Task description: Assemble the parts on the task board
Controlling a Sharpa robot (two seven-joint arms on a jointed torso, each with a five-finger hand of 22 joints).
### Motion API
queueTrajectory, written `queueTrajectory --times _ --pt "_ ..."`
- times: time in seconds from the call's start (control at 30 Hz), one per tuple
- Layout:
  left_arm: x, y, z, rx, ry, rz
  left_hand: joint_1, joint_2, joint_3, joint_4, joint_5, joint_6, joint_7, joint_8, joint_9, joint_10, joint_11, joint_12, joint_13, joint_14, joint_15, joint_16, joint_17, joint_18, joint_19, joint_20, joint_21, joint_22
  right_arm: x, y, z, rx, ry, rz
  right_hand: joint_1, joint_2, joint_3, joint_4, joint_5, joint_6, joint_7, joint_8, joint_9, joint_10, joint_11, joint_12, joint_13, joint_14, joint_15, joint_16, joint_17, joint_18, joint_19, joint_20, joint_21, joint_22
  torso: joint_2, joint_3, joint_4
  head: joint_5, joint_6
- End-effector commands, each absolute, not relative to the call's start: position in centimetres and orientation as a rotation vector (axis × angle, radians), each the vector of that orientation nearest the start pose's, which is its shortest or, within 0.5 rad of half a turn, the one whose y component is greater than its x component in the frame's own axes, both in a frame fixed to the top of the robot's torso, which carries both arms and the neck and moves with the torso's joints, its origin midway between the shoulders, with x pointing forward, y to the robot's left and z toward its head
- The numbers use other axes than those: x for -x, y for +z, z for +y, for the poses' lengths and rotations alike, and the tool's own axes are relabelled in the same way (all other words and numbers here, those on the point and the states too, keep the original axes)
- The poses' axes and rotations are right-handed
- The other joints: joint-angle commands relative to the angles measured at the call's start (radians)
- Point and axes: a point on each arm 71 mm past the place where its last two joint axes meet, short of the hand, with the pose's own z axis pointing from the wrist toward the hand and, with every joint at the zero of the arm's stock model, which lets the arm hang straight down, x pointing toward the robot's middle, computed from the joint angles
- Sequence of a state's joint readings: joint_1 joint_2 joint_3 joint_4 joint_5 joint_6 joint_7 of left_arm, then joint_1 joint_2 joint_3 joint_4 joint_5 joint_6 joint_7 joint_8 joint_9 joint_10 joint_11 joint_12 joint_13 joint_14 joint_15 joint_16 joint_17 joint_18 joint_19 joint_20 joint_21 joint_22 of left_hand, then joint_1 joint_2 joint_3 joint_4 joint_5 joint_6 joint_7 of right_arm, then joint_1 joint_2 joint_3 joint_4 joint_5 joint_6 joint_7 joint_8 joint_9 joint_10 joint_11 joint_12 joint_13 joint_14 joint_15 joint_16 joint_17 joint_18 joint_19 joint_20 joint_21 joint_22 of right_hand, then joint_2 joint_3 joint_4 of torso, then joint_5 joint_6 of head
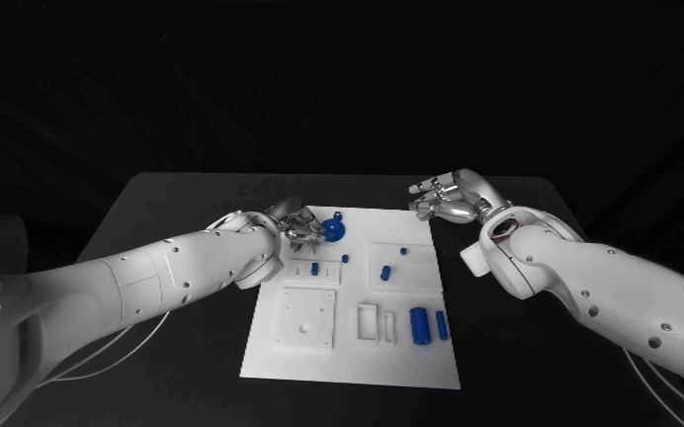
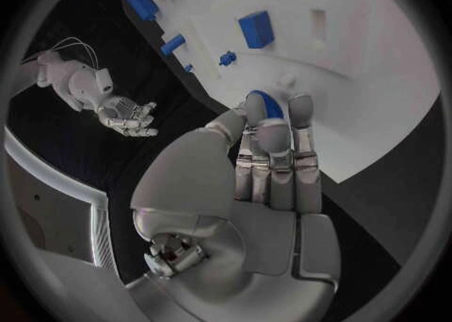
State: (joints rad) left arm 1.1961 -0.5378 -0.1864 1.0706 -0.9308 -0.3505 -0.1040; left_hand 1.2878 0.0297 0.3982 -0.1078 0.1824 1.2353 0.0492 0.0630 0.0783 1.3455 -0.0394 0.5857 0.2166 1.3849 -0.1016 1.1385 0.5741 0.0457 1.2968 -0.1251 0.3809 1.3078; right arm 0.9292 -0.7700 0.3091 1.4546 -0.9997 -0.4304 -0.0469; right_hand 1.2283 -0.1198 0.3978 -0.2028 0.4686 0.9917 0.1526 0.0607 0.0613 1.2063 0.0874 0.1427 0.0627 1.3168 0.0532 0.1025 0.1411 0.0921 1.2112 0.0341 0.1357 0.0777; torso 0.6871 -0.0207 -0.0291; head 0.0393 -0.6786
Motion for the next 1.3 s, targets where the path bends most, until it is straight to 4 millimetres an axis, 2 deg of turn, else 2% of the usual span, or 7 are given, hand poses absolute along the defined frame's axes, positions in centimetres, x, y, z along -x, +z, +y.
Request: queueTrajectory --times 0.03,0.27,0.43,1.03,1.3 --pt "-54.09 -26.76 19.00 0.386 -0.603 1.933 -0.003 0.008 0.002 -0.003 0.003 0.001 -0.002 0.002 0.066 0.006 0.001 -0.003 0.001 0.002 -0.006 0.003 0.001 -0.006 -0.007 -0.002 0.006 0.019 -49.78 -19.70 -20.77 -0.537 0.965 1.571 0.000 0.013 0.001 -0.002 -0.006 0.006 -0.001 0.002 0.001 0.009 -0.002 0.003 -0.001 0.004 -0.006 0.005 0.003 -0.008 -0.002 -0.004 0.005 0.001 0.001 0.0003 -0.0018 0.000 0.000" --pt "-53.96 -26.76 18.85 0.221 -0.528 1.953 0.000 0.007 0.002 -0.006 0.004 0.005 -0.003 0.003 0.067 0.007 0.000 -0.003 0.002 0.002 -0.005 0.004 0.001 -0.006 -0.008 -0.001 0.007 0.019 -49.76 -19.71 -20.74 -0.536 0.966 1.574 0.000 0.013 0.001 -0.002 -0.006 0.006 -0.001 0.002 0.001 0.009 -0.002 0.003 -0.001 0.004 -0.006 0.005 0.003 -0.008 -0.002 -0.004 0.005 0.001 0.001 0.0002 -0.0012 -0.002 -0.002" --pt "-53.98 -26.68 18.82 0.163 -0.497 1.942 0.002 0.006 0.002 -0.007 0.004 0.007 -0.003 0.003 0.068 0.009 0.000 -0.003 0.002 0.003 -0.005 0.005 0.001 -0.005 -0.008 -0.001 0.007 0.019 -49.75 -19.70 -20.70 -0.534 0.967 1.575 0.000 0.013 0.001 -0.002 -0.006 0.006 -0.001 0.002 0.001 0.009 -0.002 0.003 -0.001 0.004 -0.006 0.005 0.003 -0.008 -0.002 -0.004 0.005 0.001 0.001 -0.0004 -0.0018 -0.001 0.001" --pt "-53.99 -26.70 19.35 0.218 -0.516 1.943 0.001 0.006 0.003 -0.005 0.003 0.005 -0.002 0.002 0.068 0.011 0.000 -0.007 0.001 0.004 -0.005 0.005 0.002 -0.005 -0.008 0.000 0.008 0.018 -49.74 -19.70 -20.65 -0.533 0.968 1.576 0.000 0.014 0.000 -0.003 -0.007 0.008 -0.001 0.002 0.001 0.009 -0.002 0.003 -0.001 0.004 -0.006 0.006 0.004 -0.009 -0.003 -0.004 0.006 0.001 0.001 -0.0007 -0.0004 -0.002 -0.002" --pt "-54.06 -26.63 19.08 0.200 -0.521 1.931 0.013 -0.002 -0.012 -0.004 -0.005 -0.039 0.013 0.000 0.036 -0.004 0.007 -0.014 -0.001 0.000 0.000 0.001 -0.001 -0.001 -0.011 0.004 0.008 0.019 -49.75 -19.71 -20.65 -0.533 0.968 1.577 0.000 0.014 0.000 -0.003 -0.007 0.008 -0.001 0.002 0.001 0.009 -0.002 0.003 -0.001 0.004 -0.006 0.006 0.004 -0.009 -0.003 -0.004 0.006 0.001 0.001 0.0000 -0.0008 -0.001 -0.002"
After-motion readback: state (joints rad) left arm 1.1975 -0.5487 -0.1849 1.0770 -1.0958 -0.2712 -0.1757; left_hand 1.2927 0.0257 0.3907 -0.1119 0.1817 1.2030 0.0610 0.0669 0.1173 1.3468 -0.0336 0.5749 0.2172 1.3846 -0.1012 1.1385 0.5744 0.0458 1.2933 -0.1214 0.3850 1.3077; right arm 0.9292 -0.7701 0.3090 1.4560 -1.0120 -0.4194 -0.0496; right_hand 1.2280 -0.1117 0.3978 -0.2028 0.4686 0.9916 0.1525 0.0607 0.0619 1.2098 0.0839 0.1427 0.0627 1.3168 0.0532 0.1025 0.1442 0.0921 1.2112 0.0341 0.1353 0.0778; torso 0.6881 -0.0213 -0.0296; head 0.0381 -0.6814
